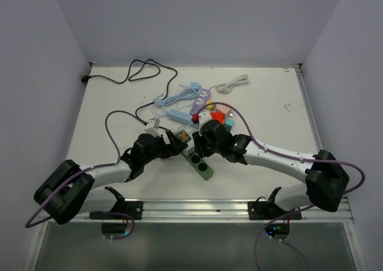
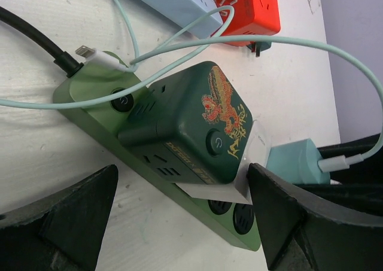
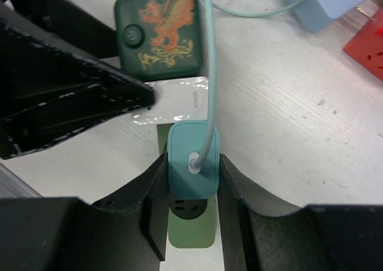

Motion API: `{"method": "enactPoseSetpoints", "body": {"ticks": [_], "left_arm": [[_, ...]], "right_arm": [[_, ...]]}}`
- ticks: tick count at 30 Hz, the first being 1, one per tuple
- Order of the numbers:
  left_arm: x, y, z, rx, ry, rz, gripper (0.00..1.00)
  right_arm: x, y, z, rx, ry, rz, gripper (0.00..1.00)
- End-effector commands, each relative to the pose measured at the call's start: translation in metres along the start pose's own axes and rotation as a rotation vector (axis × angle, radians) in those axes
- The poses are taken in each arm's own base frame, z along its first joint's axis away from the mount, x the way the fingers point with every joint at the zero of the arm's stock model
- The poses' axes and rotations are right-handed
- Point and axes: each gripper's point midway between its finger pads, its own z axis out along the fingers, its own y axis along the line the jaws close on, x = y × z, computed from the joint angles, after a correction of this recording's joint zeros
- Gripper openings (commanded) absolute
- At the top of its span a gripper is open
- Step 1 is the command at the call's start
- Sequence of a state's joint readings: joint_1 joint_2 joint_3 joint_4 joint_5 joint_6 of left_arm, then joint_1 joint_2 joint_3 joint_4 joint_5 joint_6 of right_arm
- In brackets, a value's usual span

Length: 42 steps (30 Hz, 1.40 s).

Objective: Pull the plug off the socket

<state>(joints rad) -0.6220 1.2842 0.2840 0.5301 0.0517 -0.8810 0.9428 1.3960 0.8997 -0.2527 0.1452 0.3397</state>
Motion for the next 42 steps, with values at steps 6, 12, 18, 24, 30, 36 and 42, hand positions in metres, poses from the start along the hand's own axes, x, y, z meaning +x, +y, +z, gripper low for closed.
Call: {"method": "enactPoseSetpoints", "body": {"ticks": [6, 12, 18, 24, 30, 36, 42], "left_arm": [[0.037, 0.077, -0.023, -0.327, 0.169, 0.118, 0.92], [0.017, 0.053, -0.019, -0.275, 0.134, 0.139, 0.92], [-0.005, 0.021, -0.023, -0.167, 0.081, 0.176, 0.93], [-0.034, -0.008, -0.026, -0.122, 0.039, 0.237, 0.97], [-0.046, -0.027, -0.027, -0.079, 0.031, 0.274, 0.98], [-0.045, -0.030, -0.032, -0.066, 0.054, 0.301, 0.98], [-0.050, -0.029, -0.038, -0.091, 0.059, 0.351, 0.98]], "right_arm": [[-0.044, -0.033, -0.013, -0.065, -0.134, 0.142, 0.29], [-0.056, -0.048, 0.003, -0.099, -0.077, 0.173, 0.33], [-0.064, -0.053, 0.026, -0.142, -0.053, 0.236, 0.36], [-0.052, -0.057, 0.048, -0.188, -0.008, 0.302, 0.37], [-0.045, -0.061, 0.058, -0.207, 0.021, 0.341, 0.40], [-0.040, -0.071, 0.055, -0.194, 0.036, 0.365, 0.59], [-0.039, -0.087, 0.040, -0.113, 0.038, 0.329, 0.63]]}}
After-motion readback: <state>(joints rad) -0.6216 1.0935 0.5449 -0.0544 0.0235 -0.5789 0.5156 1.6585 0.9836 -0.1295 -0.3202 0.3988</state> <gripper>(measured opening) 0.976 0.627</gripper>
